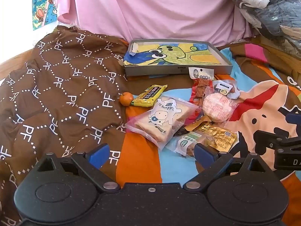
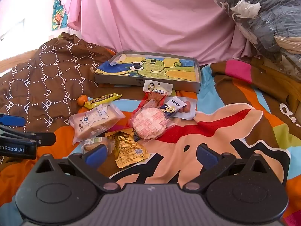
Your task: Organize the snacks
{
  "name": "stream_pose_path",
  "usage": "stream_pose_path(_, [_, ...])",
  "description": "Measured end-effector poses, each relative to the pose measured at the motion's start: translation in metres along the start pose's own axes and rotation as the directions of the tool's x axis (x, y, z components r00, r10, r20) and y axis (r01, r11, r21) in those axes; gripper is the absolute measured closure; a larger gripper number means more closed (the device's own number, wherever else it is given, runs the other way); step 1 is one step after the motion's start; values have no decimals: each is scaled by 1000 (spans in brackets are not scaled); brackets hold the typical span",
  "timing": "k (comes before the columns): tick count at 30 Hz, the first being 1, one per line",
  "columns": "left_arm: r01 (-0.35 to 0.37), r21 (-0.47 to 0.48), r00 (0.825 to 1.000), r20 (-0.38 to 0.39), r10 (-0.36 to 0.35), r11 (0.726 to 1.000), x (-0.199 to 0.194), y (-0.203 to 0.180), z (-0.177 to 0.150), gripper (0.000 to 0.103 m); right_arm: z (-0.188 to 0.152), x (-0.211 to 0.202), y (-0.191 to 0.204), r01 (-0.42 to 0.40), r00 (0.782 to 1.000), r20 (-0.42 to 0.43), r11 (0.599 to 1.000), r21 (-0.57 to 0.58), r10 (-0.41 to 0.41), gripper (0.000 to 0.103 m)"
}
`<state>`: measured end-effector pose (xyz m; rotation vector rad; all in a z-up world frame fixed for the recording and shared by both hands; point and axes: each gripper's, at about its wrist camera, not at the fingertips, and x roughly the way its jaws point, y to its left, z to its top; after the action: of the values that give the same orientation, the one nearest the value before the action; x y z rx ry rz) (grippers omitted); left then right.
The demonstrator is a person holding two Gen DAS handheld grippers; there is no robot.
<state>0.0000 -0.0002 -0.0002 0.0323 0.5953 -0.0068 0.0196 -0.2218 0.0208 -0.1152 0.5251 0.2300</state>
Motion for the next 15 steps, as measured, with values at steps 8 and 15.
stream_pose_path(8, [-4,-2,1000,-1,4,1000,0,-2,-1,6,0,0,0,-2,1000,-3,1000,3,2,0])
stream_pose_path(15, [2,-2,1000,-2,-2,1000,0,0,0,6,0,1,0,-2,1000,-4,1000,2,2,0])
